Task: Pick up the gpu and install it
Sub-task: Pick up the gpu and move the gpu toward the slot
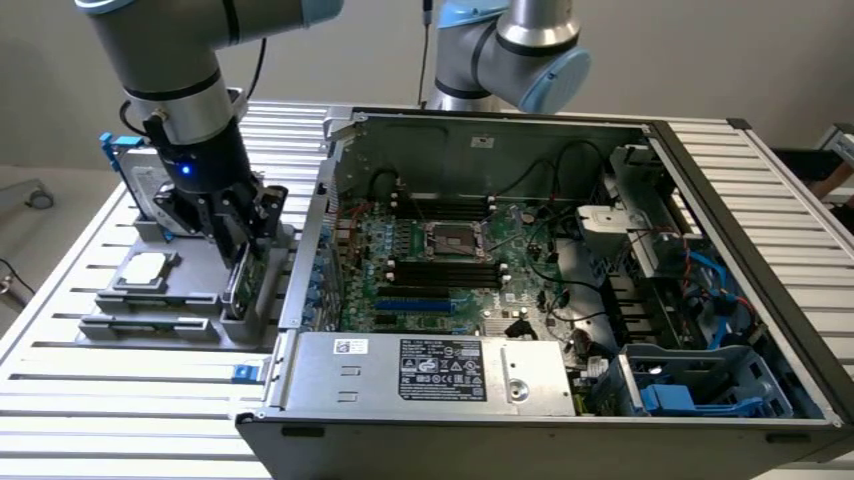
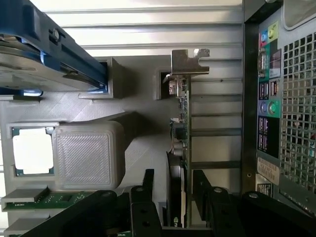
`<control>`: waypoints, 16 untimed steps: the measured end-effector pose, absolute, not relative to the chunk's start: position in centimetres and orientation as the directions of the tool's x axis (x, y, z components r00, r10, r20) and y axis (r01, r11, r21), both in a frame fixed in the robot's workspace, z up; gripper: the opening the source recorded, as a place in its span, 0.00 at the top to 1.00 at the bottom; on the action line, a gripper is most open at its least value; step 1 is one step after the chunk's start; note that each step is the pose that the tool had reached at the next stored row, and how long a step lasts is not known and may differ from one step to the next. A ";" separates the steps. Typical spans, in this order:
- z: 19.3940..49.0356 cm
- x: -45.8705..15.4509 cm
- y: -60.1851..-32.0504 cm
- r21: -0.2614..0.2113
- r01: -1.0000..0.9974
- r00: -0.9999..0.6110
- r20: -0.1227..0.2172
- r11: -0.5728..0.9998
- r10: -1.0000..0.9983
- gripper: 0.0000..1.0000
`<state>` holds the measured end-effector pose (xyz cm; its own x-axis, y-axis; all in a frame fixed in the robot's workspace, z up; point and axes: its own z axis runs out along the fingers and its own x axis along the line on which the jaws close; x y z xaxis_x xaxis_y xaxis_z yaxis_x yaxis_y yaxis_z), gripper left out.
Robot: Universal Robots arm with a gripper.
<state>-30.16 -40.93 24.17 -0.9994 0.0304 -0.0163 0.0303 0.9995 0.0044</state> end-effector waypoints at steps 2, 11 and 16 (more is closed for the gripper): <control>24.1 -30.1 -41.0 0.004 0.030 -0.999 -0.017 1.000 0.030 0.55; 23.9 -30.0 -41.2 0.001 0.030 -0.999 -0.017 1.000 0.030 0.55; 23.8 -29.9 -41.2 0.000 0.030 -0.999 -0.017 1.000 0.030 0.55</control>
